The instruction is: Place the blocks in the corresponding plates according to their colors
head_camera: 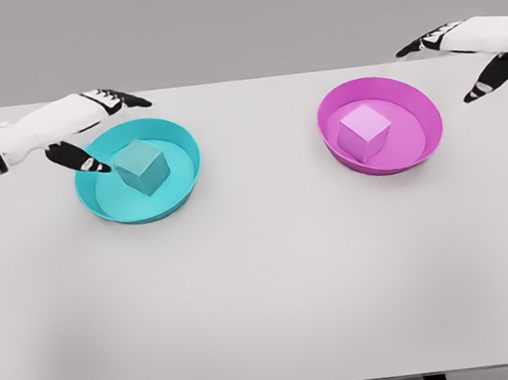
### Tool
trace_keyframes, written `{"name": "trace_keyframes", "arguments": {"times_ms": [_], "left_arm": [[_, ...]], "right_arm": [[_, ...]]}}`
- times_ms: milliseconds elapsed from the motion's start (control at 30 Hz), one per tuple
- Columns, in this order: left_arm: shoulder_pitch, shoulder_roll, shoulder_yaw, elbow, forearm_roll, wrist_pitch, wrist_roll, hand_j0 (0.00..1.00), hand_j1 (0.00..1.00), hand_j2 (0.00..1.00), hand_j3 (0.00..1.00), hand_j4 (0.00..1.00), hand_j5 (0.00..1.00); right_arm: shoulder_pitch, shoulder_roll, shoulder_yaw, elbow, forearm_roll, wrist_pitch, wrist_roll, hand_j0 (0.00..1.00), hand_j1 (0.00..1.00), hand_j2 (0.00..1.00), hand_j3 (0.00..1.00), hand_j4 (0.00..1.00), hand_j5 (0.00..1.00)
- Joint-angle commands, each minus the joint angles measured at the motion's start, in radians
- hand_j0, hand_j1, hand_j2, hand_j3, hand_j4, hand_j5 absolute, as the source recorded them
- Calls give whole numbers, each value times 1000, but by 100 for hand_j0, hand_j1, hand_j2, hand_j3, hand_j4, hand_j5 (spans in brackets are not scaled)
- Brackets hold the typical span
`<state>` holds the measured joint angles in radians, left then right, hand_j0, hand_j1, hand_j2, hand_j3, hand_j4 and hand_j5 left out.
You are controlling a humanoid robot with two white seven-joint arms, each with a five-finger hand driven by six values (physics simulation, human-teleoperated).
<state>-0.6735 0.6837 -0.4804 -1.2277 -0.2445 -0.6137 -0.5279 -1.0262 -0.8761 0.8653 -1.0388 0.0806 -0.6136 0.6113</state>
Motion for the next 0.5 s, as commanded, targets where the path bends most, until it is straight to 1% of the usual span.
{"name": "trace_keyframes", "arguments": {"times_ms": [0, 33, 67, 100, 133, 167, 233, 300, 467], "left_arm": [[15, 80, 31, -73, 80, 3, 2, 100, 100, 100, 100, 100, 100], [49, 96, 63, -94, 109, 3, 2, 100, 100, 100, 100, 100, 100], [103, 112, 118, -122, 136, 3, 2, 100, 100, 100, 100, 100, 100], [138, 126, 155, -145, 148, 3, 2, 100, 100, 100, 100, 100, 100], [170, 146, 181, -160, 172, 3, 2, 100, 100, 100, 100, 100, 100], [212, 183, 200, -180, 228, 3, 2, 100, 100, 100, 100, 100, 100], [245, 215, 200, -184, 238, 3, 0, 100, 100, 100, 100, 100, 100], [278, 220, 200, -182, 237, 3, -3, 100, 100, 100, 100, 100, 100], [293, 218, 197, -177, 235, 3, -4, 100, 100, 100, 100, 100, 100]], "right_arm": [[0, -18, -8, 16, -59, 3, 0, 100, 100, 100, 100, 100, 100], [5, -17, -6, 23, -56, 3, 0, 100, 100, 100, 100, 100, 100], [11, -17, -6, 25, -54, 3, 0, 100, 100, 100, 100, 100, 100], [12, -17, -5, 25, -53, 3, 0, 100, 100, 100, 100, 100, 100], [12, -17, -5, 25, -53, 3, 0, 100, 100, 100, 100, 100, 100], [14, -17, -5, 25, -51, 3, 0, 100, 100, 100, 100, 100, 100], [14, -15, -3, 25, -51, 3, 0, 100, 100, 100, 100, 100, 100], [14, -15, -5, 25, -47, 3, 0, 100, 100, 100, 100, 100, 100], [17, -11, 1, 25, -42, 3, 0, 100, 100, 100, 100, 100, 100]]}}
